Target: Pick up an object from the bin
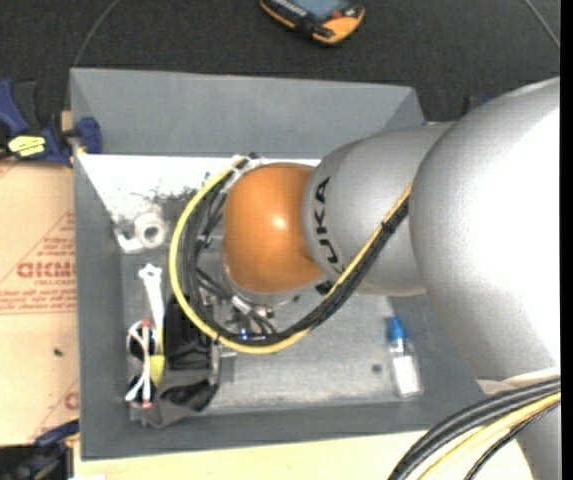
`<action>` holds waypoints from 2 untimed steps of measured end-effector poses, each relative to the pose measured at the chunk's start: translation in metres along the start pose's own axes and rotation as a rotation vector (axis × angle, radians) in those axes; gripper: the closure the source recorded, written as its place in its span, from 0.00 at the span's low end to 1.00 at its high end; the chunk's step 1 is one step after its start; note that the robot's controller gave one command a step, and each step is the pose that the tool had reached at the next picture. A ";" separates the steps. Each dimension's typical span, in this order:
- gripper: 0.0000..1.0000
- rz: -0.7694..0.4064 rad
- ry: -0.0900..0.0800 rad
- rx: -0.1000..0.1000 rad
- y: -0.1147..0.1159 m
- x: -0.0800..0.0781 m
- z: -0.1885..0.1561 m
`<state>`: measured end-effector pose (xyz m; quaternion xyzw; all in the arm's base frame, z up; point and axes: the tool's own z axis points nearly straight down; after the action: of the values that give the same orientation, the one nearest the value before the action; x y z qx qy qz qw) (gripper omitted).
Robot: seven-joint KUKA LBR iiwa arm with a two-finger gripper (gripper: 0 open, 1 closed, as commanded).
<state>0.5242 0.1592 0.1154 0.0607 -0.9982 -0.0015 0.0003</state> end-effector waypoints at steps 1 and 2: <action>0.00 -0.077 -0.002 0.003 0.002 -0.002 0.016; 1.00 -0.214 -0.008 -0.001 0.051 0.011 0.042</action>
Offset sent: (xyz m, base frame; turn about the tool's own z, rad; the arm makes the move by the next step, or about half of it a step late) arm -0.0207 0.0495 -0.0454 -0.2160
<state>0.5071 0.2084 0.0733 0.1670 -0.9860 -0.0023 -0.0040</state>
